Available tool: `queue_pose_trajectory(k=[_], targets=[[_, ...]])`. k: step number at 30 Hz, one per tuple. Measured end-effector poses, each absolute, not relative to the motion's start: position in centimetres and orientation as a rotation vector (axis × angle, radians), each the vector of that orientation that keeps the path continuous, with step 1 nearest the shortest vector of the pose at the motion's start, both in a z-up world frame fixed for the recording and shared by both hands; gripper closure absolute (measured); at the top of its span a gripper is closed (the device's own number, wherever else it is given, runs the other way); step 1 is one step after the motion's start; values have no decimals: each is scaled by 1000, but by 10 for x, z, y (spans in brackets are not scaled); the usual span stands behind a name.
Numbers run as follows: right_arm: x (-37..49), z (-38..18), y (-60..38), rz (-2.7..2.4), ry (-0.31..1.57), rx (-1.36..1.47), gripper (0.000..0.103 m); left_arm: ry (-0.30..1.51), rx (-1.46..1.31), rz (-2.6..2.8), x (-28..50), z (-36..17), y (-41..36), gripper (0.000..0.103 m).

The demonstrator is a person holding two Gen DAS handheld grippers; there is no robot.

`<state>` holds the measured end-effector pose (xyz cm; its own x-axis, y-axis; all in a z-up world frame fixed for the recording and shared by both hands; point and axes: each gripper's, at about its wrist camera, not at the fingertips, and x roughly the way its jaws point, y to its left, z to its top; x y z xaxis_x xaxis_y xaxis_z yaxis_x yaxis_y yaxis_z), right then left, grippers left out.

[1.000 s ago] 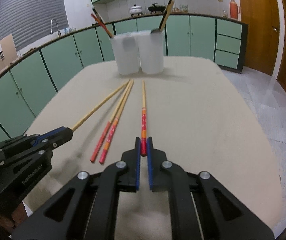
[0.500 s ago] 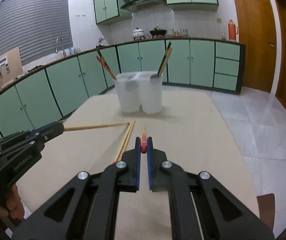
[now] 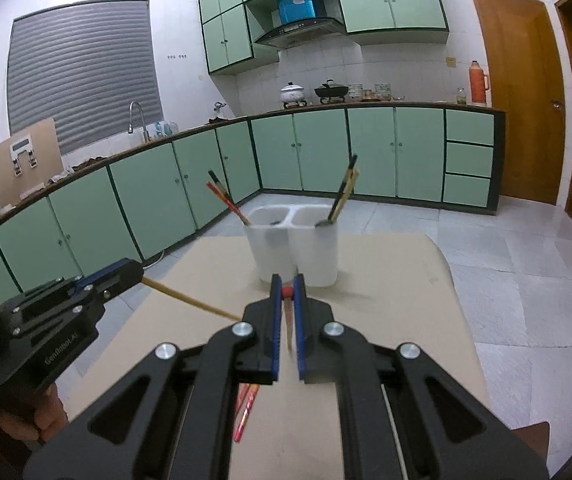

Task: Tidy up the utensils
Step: 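Lift both chopsticks and carry them over the white holder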

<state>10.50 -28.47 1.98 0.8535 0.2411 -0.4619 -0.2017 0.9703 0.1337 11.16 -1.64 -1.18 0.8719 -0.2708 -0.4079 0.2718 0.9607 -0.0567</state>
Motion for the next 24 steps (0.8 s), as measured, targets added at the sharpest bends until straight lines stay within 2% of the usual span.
queue_pose_trajectory(k=[16,24], targets=[[131,70,-285,300,477,85,98,394,-38,-343,130,26,-12,97],[149,111,-282,335,418,57,98,310,-28,-353,139,60,-12,97]])
